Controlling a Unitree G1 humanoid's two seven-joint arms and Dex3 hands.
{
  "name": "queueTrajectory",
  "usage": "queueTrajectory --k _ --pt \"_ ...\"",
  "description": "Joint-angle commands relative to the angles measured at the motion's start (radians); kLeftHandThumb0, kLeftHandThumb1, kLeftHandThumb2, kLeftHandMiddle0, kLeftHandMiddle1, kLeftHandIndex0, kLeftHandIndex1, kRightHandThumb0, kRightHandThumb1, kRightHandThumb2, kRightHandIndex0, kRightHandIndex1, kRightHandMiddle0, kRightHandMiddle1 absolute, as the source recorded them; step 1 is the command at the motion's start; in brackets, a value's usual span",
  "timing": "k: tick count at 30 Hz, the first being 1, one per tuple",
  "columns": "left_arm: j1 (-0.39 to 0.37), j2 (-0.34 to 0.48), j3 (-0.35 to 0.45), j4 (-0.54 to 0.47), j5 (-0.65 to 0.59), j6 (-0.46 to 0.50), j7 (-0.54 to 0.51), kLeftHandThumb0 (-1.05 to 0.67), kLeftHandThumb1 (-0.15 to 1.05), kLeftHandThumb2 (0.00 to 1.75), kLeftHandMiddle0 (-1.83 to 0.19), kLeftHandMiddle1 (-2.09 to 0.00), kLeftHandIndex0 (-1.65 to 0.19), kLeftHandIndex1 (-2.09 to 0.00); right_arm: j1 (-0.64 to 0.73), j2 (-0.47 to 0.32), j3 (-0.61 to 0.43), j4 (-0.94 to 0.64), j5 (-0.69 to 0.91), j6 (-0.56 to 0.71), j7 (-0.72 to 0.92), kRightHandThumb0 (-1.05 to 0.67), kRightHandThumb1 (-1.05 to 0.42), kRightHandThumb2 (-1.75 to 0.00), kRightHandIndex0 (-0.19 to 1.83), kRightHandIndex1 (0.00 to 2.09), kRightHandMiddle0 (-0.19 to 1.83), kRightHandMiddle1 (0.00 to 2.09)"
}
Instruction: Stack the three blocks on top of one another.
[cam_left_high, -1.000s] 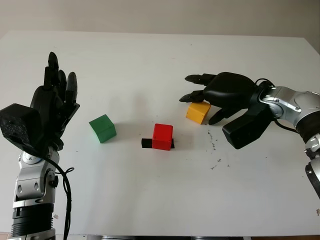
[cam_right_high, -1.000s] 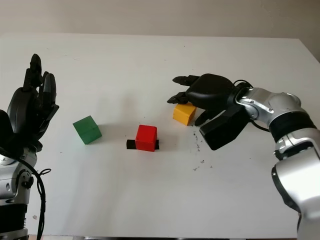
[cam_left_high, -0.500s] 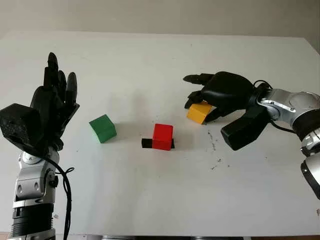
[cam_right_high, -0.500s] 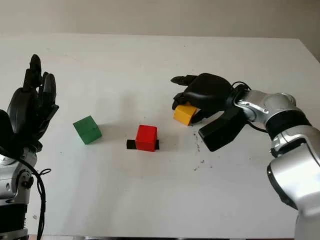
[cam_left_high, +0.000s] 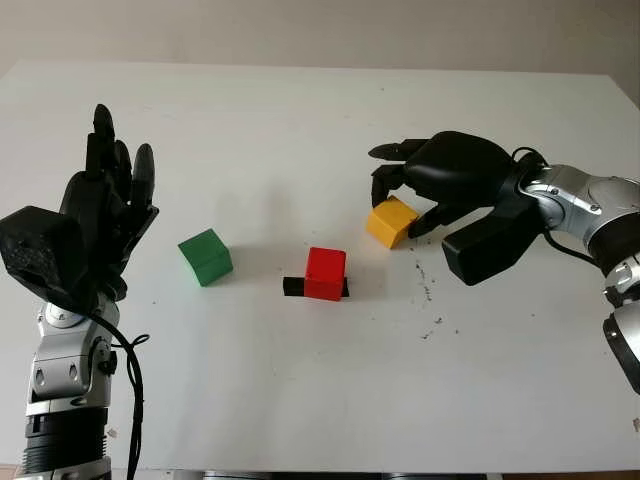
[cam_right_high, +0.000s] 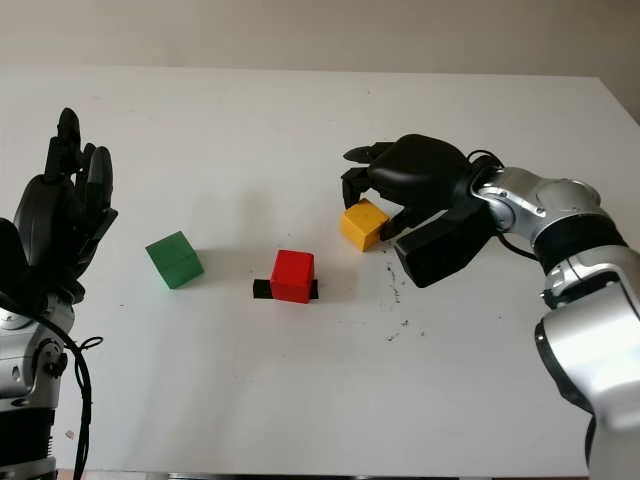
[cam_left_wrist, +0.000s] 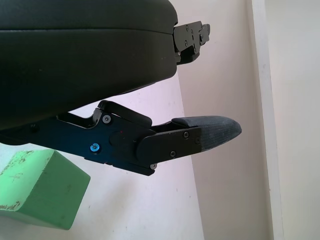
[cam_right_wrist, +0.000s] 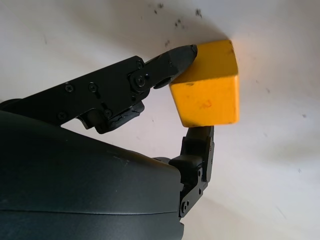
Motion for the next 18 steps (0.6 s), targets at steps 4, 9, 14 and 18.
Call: queueTrajectory --k 4,9,14,18 --pt "-0.001 -0.006 -0.003 -0.008 0.004 -0.011 0.003 -0.62 1.05 0.56 0.19 0.0 0.19 0.0 -0.063 -0.004 -0.048 -0.034 0.07 -0.04 0.077 -0.35 -0.9 -0.05 0.29 0.06 0.57 1.01" --pt "0.006 -0.015 -0.001 -0.02 -0.002 -0.007 0.007 -0.62 1.05 0.54 0.19 0.0 0.19 0.0 -0.073 0.013 -0.065 -0.075 0.104 -0.057 0.143 -0.36 -0.9 -0.05 0.3 0.06 0.59 0.99" --pt "0.013 -0.007 0.001 -0.027 0.008 -0.002 0.009 -0.64 1.05 0.55 0.19 0.0 0.19 0.0 -0.068 0.029 -0.09 -0.097 0.149 -0.06 0.208 -0.39 -0.93 -0.06 0.29 0.05 0.57 1.0" --pt "0.014 -0.011 0.005 -0.022 0.004 -0.009 0.011 -0.62 1.05 0.55 0.19 0.0 0.19 0.0 -0.057 0.04 -0.128 -0.101 0.218 -0.065 0.276 -0.38 -0.94 -0.06 0.29 0.05 0.56 1.02"
